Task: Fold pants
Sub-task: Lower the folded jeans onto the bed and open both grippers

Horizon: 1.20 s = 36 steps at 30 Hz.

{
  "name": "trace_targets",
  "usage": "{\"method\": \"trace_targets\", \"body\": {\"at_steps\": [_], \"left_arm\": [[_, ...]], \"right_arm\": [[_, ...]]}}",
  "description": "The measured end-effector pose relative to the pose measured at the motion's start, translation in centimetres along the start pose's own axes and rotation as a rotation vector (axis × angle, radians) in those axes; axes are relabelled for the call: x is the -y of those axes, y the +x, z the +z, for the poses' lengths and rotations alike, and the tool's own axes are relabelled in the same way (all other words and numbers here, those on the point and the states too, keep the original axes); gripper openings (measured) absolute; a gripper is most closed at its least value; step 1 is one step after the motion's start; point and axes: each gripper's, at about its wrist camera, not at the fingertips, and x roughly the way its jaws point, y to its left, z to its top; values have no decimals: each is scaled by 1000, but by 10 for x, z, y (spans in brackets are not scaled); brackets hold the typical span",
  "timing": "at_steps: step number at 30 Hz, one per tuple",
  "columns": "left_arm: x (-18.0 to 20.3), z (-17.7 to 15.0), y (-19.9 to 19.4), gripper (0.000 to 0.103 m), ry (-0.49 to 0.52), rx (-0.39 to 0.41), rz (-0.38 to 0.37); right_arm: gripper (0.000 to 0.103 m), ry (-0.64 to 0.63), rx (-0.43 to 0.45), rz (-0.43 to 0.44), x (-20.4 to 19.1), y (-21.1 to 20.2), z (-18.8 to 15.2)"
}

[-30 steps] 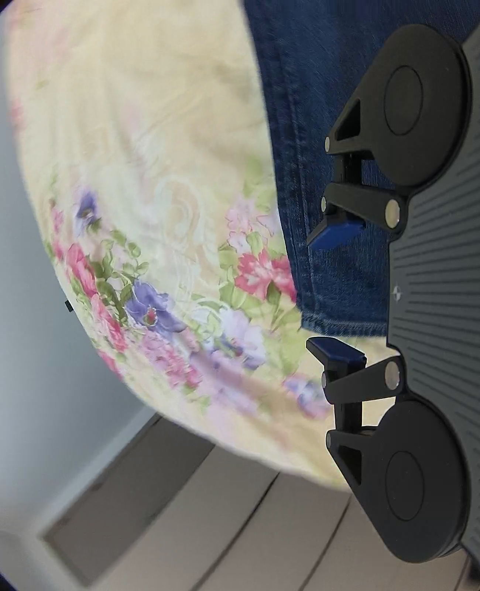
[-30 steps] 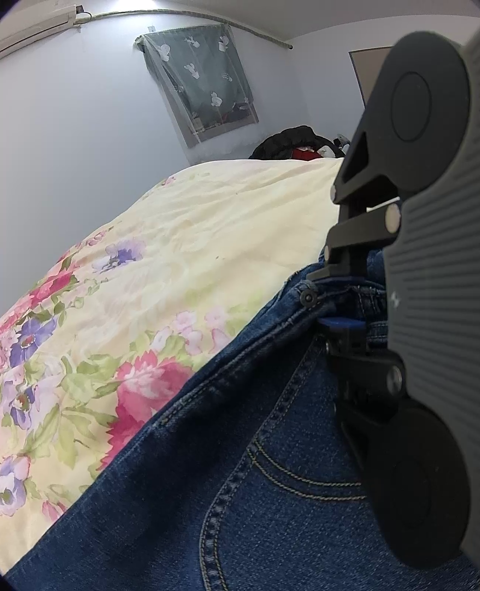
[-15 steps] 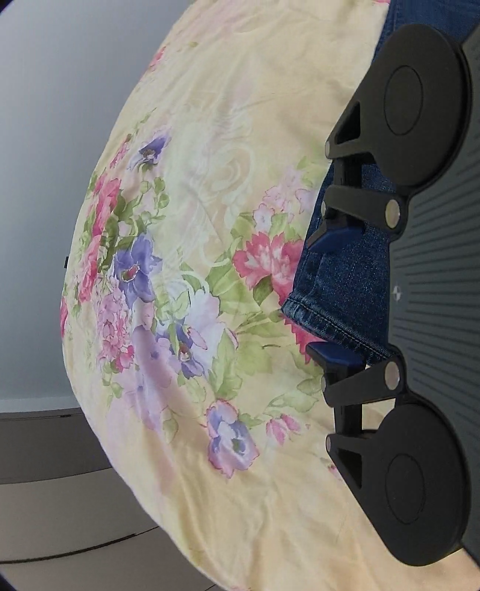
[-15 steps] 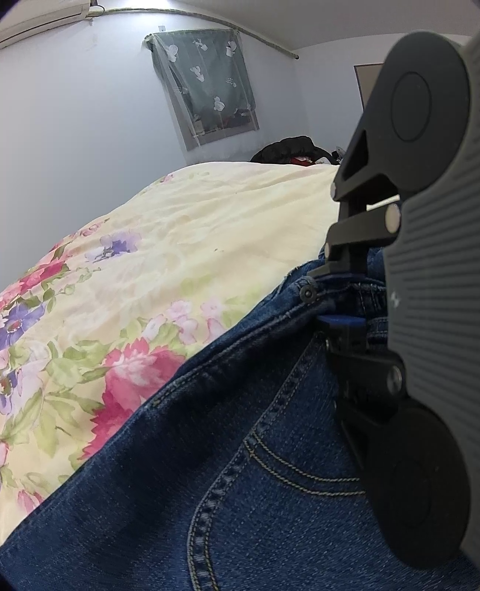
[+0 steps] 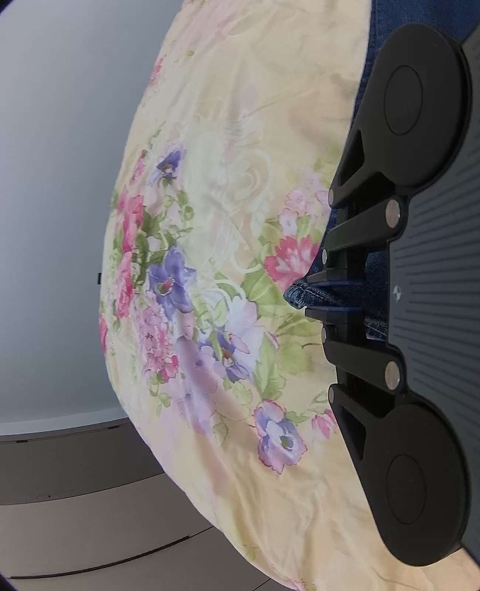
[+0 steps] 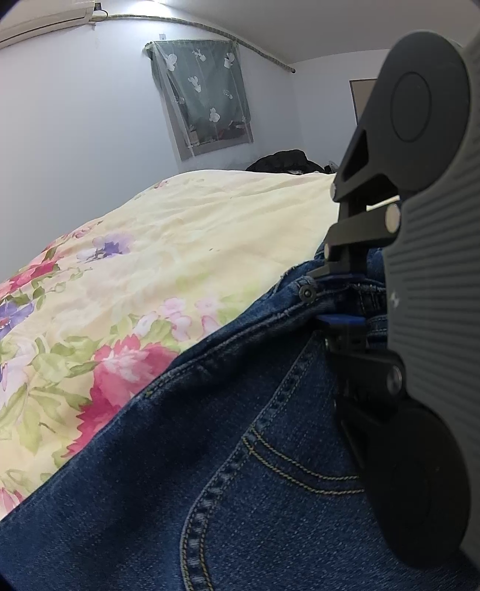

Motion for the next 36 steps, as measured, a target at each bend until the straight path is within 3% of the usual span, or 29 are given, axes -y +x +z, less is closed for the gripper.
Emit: {"method": "trace_targets", "body": {"at_steps": [2, 3, 5, 9, 10, 17, 22, 26, 36], "left_arm": [[-1, -4, 2, 14, -3, -7, 9], [-3, -4, 0, 23, -16, -10, 22], [-9, -1, -7, 26, -19, -22, 20], [-18, -2, -36, 26, 33, -32, 2], [-20, -5, -44, 26, 50, -35, -5], [-17, -49, -82, 24, 157, -100, -63], [-18, -82, -73, 19, 146, -200, 14], [-22, -84, -93, 19, 105, -184, 5], [3, -98, -153, 26, 280, -118, 23]], "right_arm": [[13, -1, -3, 1, 0, -1, 1], [13, 2, -2, 2, 1, -2, 0], [15, 6, -1, -10, 2, -5, 0], [43, 62, 2, -52, 12, -18, -5], [45, 94, -3, -44, 17, -23, -8], [45, 271, 1, 55, 34, -77, -34], [45, 364, -20, 169, 25, -118, -60], [45, 454, -4, 243, 19, -149, -76], [45, 632, 29, 447, -11, -210, -98]]}}
